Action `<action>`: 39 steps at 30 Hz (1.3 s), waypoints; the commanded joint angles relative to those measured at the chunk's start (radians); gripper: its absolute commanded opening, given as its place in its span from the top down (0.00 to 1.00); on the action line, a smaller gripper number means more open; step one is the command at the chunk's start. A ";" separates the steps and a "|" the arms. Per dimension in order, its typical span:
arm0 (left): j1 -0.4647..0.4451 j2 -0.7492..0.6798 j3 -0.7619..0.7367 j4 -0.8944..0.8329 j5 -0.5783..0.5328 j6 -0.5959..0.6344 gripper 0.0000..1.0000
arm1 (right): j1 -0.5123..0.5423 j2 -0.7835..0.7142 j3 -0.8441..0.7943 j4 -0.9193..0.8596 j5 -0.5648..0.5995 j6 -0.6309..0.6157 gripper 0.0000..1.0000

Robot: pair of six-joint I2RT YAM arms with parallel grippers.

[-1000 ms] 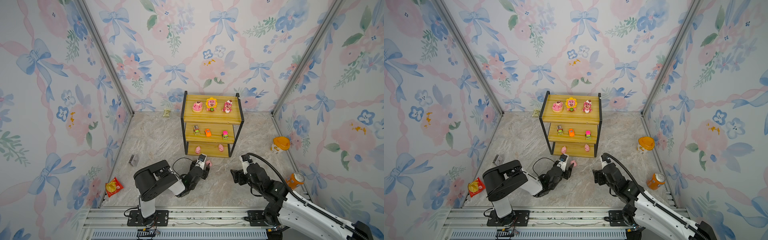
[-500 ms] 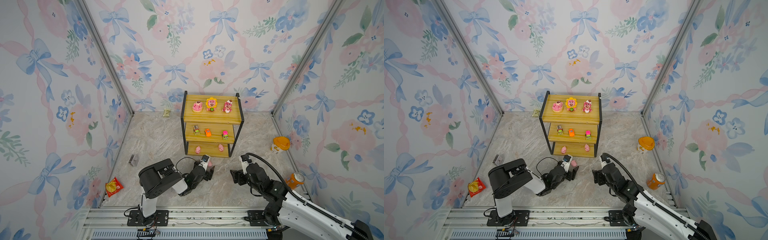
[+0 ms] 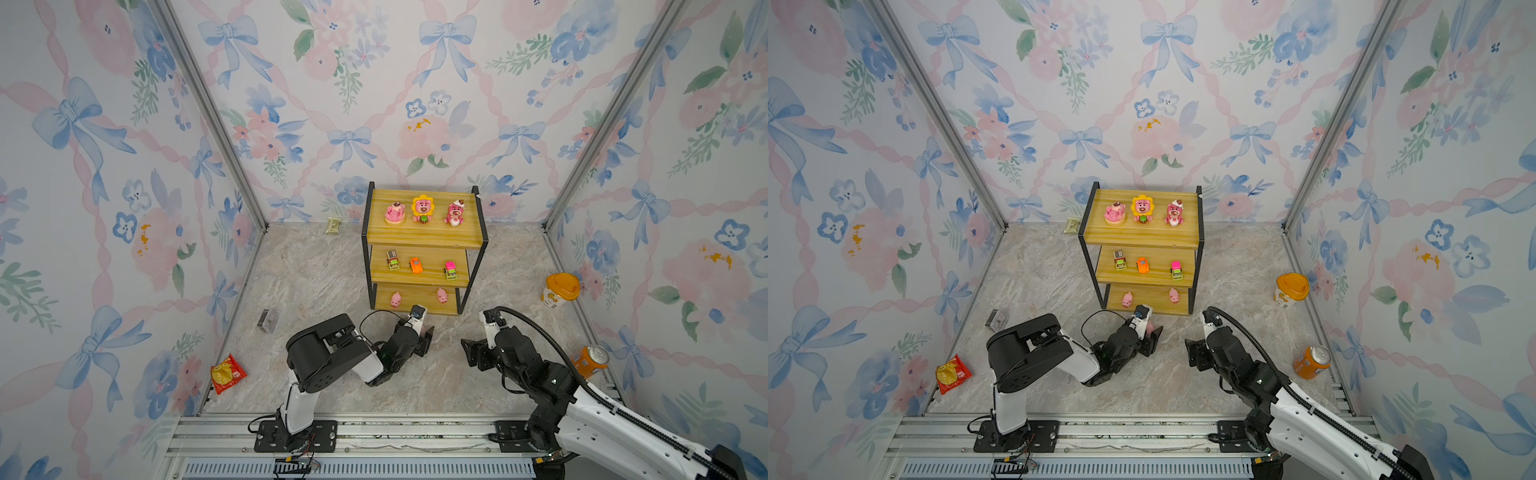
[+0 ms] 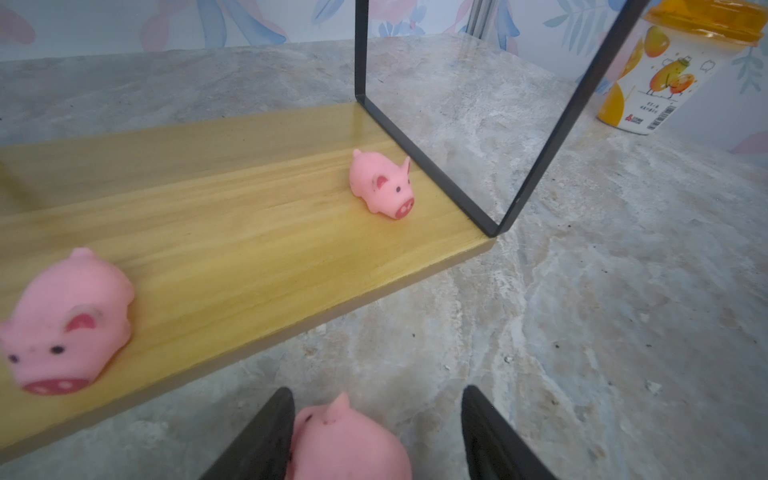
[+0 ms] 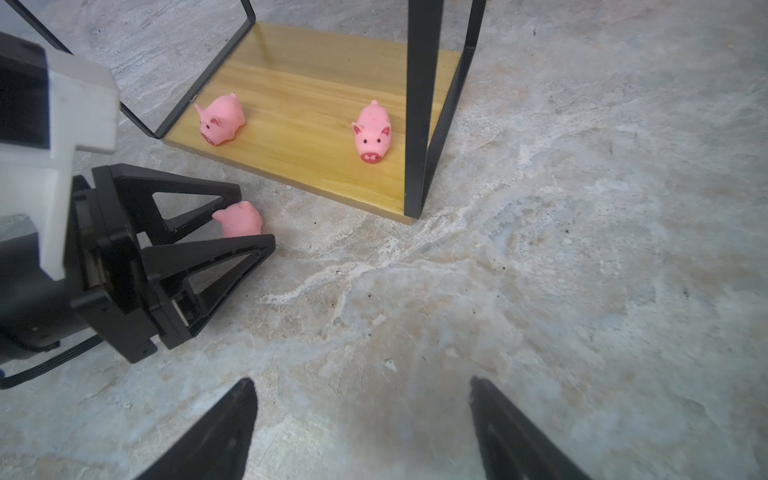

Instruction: Place and organize the plastic toys onto the shelf

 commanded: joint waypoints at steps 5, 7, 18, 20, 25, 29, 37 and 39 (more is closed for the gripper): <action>0.015 0.024 -0.040 -0.026 -0.027 -0.008 0.36 | 0.008 -0.011 0.019 -0.019 0.019 -0.013 0.17; 0.020 0.024 -0.051 -0.026 -0.031 -0.020 0.38 | 0.007 -0.014 0.018 -0.017 0.023 -0.011 0.17; 0.052 0.036 -0.055 -0.026 0.000 -0.033 0.55 | 0.008 0.000 0.025 -0.016 0.022 -0.016 0.17; 0.054 0.034 -0.058 -0.026 0.001 -0.025 0.55 | 0.007 0.000 0.024 -0.012 0.023 -0.016 0.17; 0.056 0.030 -0.060 -0.026 0.033 0.006 0.58 | 0.008 0.013 0.024 -0.005 0.023 -0.016 0.17; 0.057 0.011 -0.055 -0.024 0.039 0.038 0.62 | 0.008 0.016 0.023 -0.002 0.026 -0.016 0.17; 0.056 -0.030 -0.023 -0.023 0.024 0.108 0.63 | 0.006 0.002 0.012 -0.005 0.038 -0.010 0.17; 0.056 -0.038 -0.015 -0.023 0.025 0.115 0.63 | 0.006 -0.007 0.009 -0.009 0.045 -0.010 0.17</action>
